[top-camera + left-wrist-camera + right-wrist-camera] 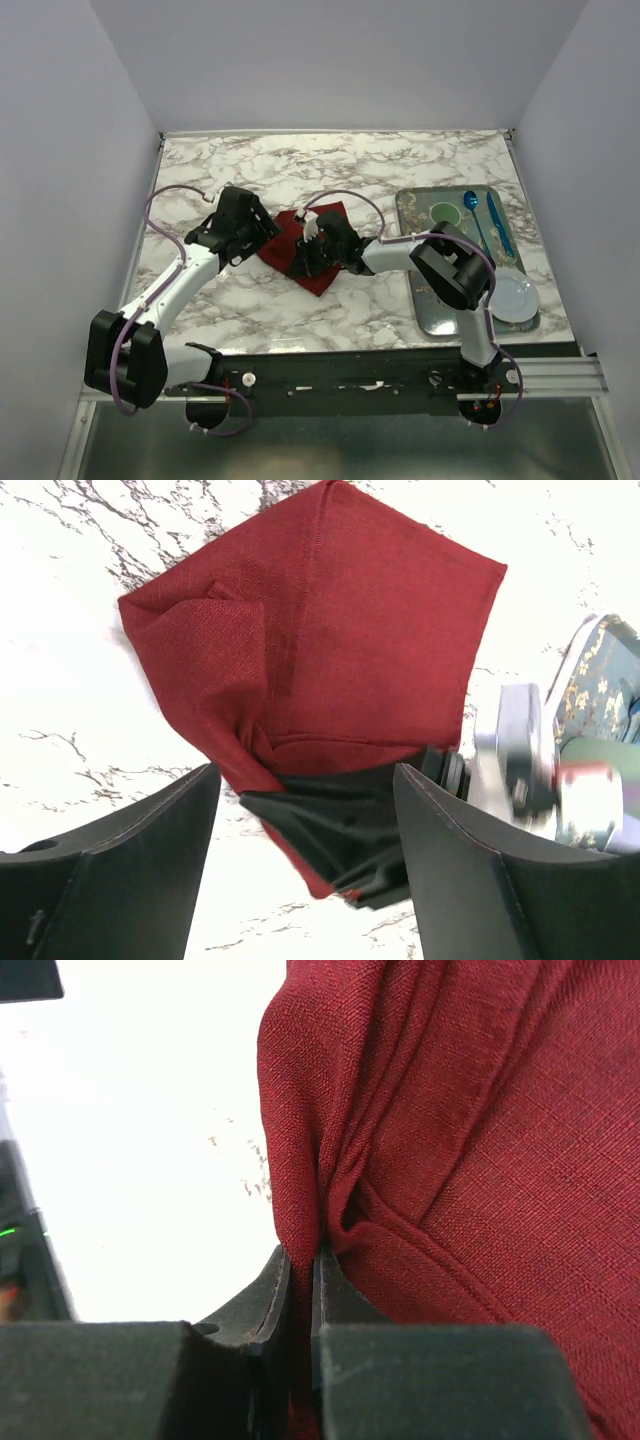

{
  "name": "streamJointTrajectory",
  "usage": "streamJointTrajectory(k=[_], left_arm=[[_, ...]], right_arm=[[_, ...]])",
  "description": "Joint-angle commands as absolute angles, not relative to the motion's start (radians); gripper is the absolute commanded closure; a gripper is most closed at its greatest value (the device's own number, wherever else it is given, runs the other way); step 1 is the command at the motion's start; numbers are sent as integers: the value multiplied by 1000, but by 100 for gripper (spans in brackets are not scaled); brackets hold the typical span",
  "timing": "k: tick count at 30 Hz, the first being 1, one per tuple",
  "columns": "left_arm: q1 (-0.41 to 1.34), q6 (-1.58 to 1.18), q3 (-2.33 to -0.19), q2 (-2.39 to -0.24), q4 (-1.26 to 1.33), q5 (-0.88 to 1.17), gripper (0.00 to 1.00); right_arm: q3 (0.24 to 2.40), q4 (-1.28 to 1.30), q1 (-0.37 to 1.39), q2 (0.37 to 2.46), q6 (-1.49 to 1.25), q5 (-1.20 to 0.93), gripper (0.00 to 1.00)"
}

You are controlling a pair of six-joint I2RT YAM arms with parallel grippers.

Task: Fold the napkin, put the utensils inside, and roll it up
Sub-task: Roll the napkin with the utensil

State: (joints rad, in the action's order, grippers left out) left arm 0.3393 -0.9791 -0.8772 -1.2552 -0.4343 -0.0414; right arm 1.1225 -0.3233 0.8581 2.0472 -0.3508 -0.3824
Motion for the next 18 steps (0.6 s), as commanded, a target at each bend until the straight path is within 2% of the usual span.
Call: streamJointTrajectory(k=[1,5,11,14,18], left_arm=[[327,-917,-816,-1244,-371,27,25],[327,-939,-781,-1287,-342,81,28],[327,-1101,-762,-1319,-406,77,25],[327,-1158,-715,-1359,-367,145,25],[325,-1248,-667,-1368,-290,129,25]], right_arm=[[1123,-227,776,2166,-486,-714,100],[1115,-268,730,2189,-618,-857,99],[1080,-394,693,2194,-744,-913,99],[1066,-487,689,2212,-832,-937,99],[1042,-653,686,2246,-948,-951,99]])
